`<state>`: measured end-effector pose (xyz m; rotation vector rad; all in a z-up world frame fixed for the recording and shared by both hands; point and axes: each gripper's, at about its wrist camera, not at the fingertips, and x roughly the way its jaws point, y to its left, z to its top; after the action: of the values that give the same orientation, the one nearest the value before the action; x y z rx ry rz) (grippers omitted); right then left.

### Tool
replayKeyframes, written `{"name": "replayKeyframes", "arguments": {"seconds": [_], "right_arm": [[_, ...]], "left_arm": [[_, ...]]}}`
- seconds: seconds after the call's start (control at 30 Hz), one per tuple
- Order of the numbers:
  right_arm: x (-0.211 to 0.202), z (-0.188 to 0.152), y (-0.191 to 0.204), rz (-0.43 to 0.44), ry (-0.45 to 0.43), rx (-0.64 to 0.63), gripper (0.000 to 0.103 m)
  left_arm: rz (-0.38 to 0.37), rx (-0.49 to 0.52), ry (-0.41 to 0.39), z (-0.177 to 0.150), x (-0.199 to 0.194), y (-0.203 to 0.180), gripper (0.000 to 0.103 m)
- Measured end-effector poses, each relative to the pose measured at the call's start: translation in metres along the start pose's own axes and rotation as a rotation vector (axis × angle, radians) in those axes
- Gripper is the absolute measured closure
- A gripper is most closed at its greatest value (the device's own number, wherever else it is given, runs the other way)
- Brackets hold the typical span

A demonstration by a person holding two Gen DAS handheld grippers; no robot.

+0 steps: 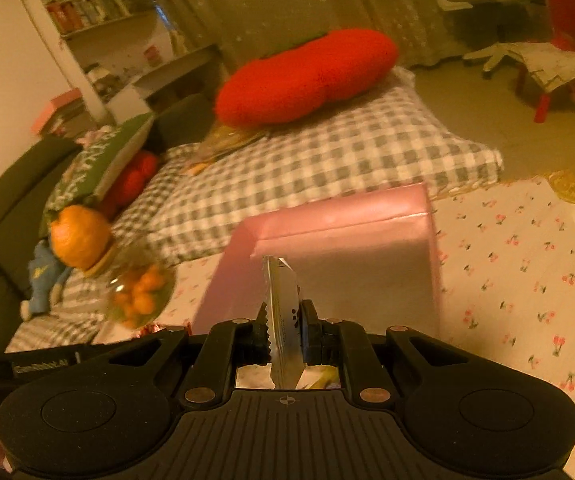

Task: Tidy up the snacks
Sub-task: 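Carry both snacks into the pink box and open both grippers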

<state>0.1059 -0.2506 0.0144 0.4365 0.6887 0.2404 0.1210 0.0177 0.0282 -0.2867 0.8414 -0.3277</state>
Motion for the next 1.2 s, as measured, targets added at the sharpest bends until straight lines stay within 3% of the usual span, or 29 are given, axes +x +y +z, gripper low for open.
{"name": "replayKeyframes", "arguments": {"seconds": [0.27,0.67,1.13,1.2], "right_arm": [[0.045,0.016,-0.016,-0.072,0.038,-0.009,0.090],[0.101,0.023,-0.026,-0.154,0.108,-0.056,0.090],[0.114,0.040,-0.030,-0.225,0.096,-0.090,0.084],[0.114,0.041,-0.031,-0.245,0.094,-0.084,0.078]], "left_arm": [[0.059,0.058,-0.005,0.017,0.049,-0.011,0.080],[0.113,0.065,0.015,0.033,0.102,-0.005,0.080],[0.188,0.120,0.024,0.039,0.128,-0.010,0.077],[0.183,0.123,0.013,0.041,0.126,-0.009,0.076]]}}
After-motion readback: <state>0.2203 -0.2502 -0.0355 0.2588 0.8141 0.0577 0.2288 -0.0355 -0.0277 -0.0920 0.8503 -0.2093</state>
